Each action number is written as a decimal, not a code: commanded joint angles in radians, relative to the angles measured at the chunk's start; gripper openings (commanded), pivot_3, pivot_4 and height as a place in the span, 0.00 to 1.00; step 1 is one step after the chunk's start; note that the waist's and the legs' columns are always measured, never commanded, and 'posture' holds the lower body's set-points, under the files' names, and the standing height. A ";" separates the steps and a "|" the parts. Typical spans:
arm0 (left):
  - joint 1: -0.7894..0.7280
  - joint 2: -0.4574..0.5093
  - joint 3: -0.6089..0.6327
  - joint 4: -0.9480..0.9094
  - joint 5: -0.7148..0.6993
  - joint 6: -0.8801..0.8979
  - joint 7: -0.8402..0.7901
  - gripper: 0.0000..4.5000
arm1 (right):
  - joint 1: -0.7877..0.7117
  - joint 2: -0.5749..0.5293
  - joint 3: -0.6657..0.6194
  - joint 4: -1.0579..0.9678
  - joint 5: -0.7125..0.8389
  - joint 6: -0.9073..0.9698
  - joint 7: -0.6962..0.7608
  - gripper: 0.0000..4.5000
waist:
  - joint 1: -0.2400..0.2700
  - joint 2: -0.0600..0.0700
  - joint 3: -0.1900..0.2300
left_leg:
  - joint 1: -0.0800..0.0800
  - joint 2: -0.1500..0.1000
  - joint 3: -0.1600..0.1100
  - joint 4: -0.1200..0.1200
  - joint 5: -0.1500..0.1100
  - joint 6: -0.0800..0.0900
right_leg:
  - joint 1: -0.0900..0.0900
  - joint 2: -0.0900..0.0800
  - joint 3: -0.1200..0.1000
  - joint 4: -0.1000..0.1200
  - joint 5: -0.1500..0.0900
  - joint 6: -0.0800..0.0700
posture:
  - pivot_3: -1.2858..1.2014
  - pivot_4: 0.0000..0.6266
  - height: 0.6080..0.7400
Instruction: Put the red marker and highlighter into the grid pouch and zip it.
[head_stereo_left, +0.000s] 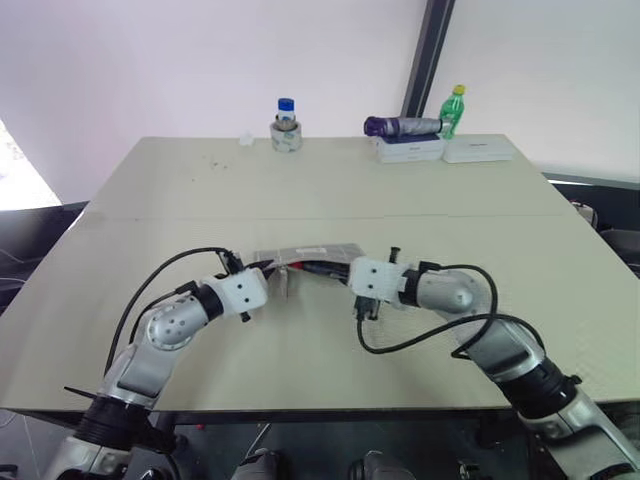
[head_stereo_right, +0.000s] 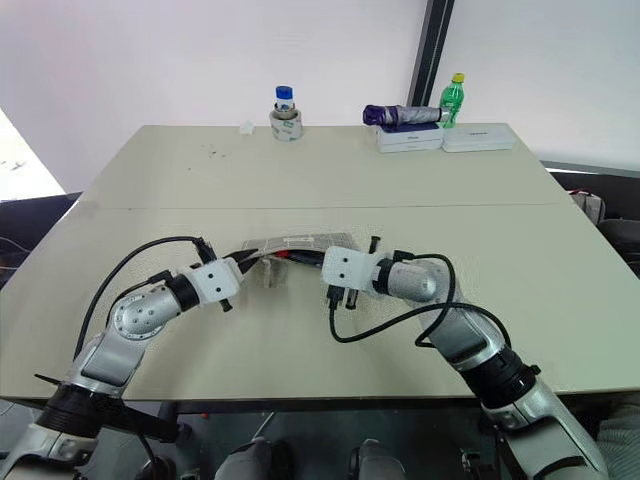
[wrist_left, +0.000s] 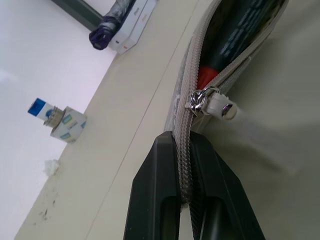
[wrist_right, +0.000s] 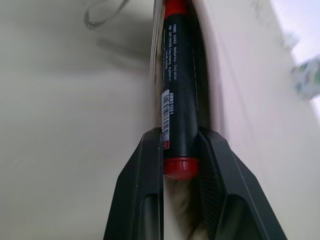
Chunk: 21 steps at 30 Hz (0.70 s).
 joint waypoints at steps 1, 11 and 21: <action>-0.011 -0.009 -0.003 -0.061 -0.013 -0.009 -0.005 0.00 | -0.031 0.025 -0.006 0.032 -0.014 -0.051 -0.002 0.20 | 0.002 0.000 0.000 | 0.000 0.000 0.000 0.000 0.000 0.000 | 0.000 0.000 0.000 0.000 0.000 0.000 | 0.52 0.24 0.98; 0.006 -0.039 0.045 -0.072 -0.090 0.060 0.002 0.00 | -0.001 -0.004 -0.063 0.030 -0.013 -0.116 0.015 0.99 | 0.002 0.000 0.000 | 0.000 0.000 0.000 0.001 0.000 0.000 | 0.000 0.000 0.000 0.000 0.000 0.000 | 0.52 0.24 0.98; 0.001 -0.071 0.068 -0.055 -0.132 0.119 0.019 0.00 | 0.151 0.004 -0.220 -0.194 0.397 0.095 0.197 0.88 | 0.003 0.000 0.000 | 0.000 0.000 -0.001 0.001 0.000 0.000 | 0.001 0.000 0.000 0.000 0.000 0.000 | 0.52 0.24 0.98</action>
